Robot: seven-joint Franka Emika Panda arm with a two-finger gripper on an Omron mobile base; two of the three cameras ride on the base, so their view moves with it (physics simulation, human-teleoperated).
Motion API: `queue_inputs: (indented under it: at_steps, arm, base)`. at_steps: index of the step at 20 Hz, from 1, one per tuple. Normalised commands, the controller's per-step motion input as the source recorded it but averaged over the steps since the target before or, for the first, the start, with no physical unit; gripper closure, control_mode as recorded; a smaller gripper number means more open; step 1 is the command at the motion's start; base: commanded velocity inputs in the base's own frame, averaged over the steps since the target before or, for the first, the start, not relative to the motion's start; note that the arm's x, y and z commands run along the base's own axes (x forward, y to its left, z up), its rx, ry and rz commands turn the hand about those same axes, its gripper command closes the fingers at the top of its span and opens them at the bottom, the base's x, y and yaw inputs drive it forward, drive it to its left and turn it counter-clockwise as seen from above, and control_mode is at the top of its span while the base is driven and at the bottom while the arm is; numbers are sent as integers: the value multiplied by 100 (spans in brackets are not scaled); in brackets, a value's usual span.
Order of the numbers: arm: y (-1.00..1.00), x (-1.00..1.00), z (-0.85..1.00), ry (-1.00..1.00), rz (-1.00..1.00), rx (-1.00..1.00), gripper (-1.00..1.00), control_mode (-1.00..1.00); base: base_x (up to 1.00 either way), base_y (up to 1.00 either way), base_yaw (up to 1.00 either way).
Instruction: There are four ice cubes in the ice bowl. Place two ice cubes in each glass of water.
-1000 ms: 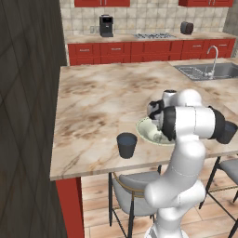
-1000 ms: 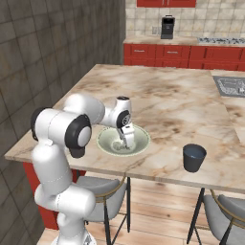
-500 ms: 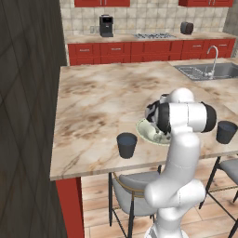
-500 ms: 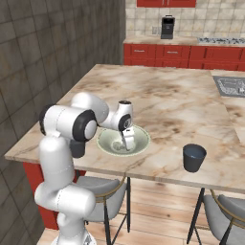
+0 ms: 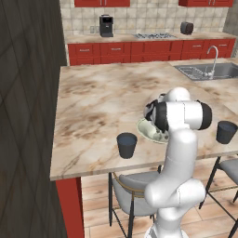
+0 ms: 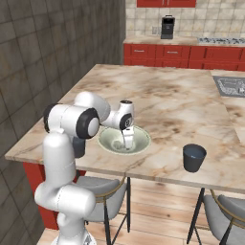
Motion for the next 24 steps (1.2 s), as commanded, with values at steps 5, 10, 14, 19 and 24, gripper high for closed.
queue_inputs:
  at_steps: [5,10,14,19,24]
  arm:
    - [-12,1,-25,0,-12,0,100,-100]
    - [-1,0,0,-6,-2,2,100,-100]
    - [0,0,25,-17,0,0,100,-100]
    - [-10,-25,76,-24,0,-4,100,-100]
    - [-58,-65,64,-17,0,-14,100,-100]
  base:
    - [0,0,0]
    - [0,0,0]
    - [0,0,0]
    - [0,0,0]
    - [0,0,0]
